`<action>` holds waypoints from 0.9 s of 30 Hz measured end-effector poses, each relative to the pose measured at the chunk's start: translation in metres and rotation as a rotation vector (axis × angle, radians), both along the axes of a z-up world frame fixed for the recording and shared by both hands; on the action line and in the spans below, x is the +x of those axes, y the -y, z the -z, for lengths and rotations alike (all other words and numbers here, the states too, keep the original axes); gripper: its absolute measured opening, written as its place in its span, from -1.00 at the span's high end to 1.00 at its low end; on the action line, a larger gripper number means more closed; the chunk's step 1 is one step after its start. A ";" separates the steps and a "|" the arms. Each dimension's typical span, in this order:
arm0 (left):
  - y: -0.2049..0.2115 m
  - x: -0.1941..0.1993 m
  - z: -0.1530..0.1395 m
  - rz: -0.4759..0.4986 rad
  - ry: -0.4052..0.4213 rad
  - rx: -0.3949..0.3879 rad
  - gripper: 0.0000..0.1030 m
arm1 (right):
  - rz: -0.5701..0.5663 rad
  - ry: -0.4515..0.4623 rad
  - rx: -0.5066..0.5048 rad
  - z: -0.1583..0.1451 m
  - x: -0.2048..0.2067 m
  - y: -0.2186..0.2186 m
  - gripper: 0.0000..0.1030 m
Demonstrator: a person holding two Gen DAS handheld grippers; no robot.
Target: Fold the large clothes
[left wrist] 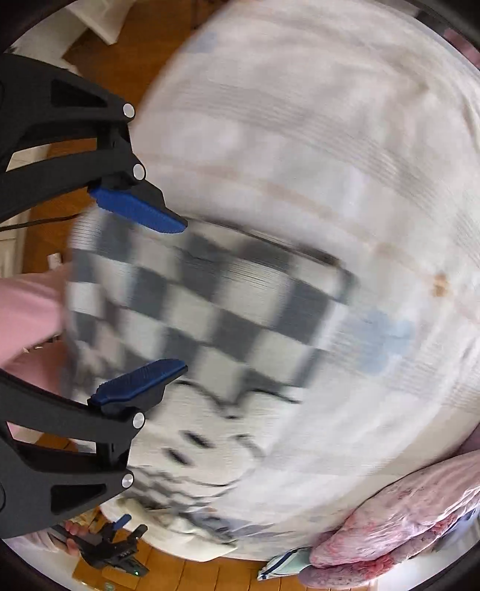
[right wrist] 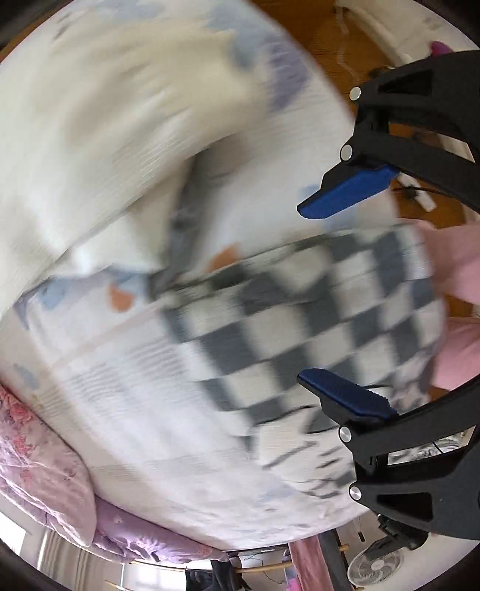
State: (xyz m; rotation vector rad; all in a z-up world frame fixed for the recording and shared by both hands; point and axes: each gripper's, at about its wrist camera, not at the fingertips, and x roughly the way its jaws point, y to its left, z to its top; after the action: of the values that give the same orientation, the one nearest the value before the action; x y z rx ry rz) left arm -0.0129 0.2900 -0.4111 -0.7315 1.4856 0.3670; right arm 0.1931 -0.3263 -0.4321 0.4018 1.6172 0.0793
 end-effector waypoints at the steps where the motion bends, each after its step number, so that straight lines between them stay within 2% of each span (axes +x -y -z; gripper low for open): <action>1: -0.008 0.018 0.010 0.010 0.005 0.015 -0.39 | 0.007 0.000 0.011 0.009 0.018 -0.004 -0.55; 3: -0.027 0.042 0.032 0.004 0.006 0.020 -0.39 | 0.017 -0.016 0.008 0.032 0.037 -0.010 -0.55; 4: -0.033 0.049 0.042 -0.007 0.009 -0.001 -0.36 | 0.014 -0.031 0.013 0.050 0.046 -0.017 -0.55; 5: -0.036 0.052 0.052 -0.017 0.019 -0.033 -0.18 | 0.009 -0.041 0.020 0.061 0.054 -0.022 -0.54; 6: -0.041 0.059 0.061 -0.028 0.038 -0.059 0.00 | -0.007 -0.046 0.029 0.070 0.062 -0.028 -0.37; 7: -0.043 0.065 0.069 -0.020 0.042 -0.054 0.52 | -0.031 -0.039 0.025 0.076 0.064 -0.035 0.04; 8: -0.044 0.069 0.078 -0.009 0.010 -0.041 0.71 | -0.068 -0.025 0.021 0.078 0.066 -0.042 0.25; 10: -0.046 0.073 0.082 -0.016 -0.004 -0.050 0.76 | -0.130 0.003 -0.051 0.076 0.070 -0.059 0.62; 11: -0.047 0.074 0.078 -0.012 -0.002 -0.039 0.88 | -0.131 0.016 -0.072 0.072 0.072 -0.062 0.66; 13: -0.050 0.079 0.054 -0.004 0.038 0.018 0.93 | -0.094 0.059 -0.050 0.057 0.075 -0.060 0.77; 14: -0.052 0.080 0.041 -0.014 0.068 0.048 1.00 | -0.084 0.090 -0.045 0.047 0.078 -0.058 0.82; 15: -0.057 0.083 0.023 -0.030 0.134 0.111 1.00 | -0.081 0.115 -0.057 0.039 0.082 -0.056 0.87; 16: -0.062 0.087 0.014 -0.034 0.158 0.146 1.00 | -0.069 0.126 -0.072 0.036 0.089 -0.053 0.88; 18: -0.071 0.106 0.019 -0.029 0.126 0.088 1.00 | -0.055 0.103 -0.086 0.044 0.102 -0.049 0.88; 20: -0.071 0.113 0.018 0.043 0.080 0.083 1.00 | -0.080 0.113 -0.136 0.048 0.105 -0.053 0.89; 21: -0.063 0.113 0.016 0.090 0.059 0.120 0.98 | -0.111 0.121 -0.158 0.050 0.108 -0.057 1.00; 22: -0.061 0.106 0.016 0.111 0.033 0.147 0.90 | -0.116 0.104 -0.157 0.052 0.111 -0.058 0.99; 23: -0.058 0.100 0.021 0.121 0.006 0.136 0.31 | -0.083 0.081 -0.122 0.057 0.110 -0.053 0.98; 24: -0.060 0.090 0.031 0.114 -0.041 0.068 -0.16 | -0.051 0.050 -0.054 0.058 0.110 -0.047 0.88; 25: -0.060 0.082 0.041 0.098 -0.071 0.012 -0.54 | -0.048 0.034 -0.024 0.057 0.107 -0.047 0.84; 26: -0.060 0.077 0.046 0.089 -0.076 -0.019 -0.53 | -0.055 0.026 -0.013 0.054 0.105 -0.048 0.77; 27: -0.059 0.069 0.053 0.085 -0.092 -0.041 -0.53 | -0.072 0.026 -0.026 0.050 0.104 -0.050 0.51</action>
State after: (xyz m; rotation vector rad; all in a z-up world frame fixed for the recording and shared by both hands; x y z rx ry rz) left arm 0.0561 0.3489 -0.4643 -0.6887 1.6094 0.3095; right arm 0.2967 -0.2765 -0.4822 0.3208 1.6056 0.1172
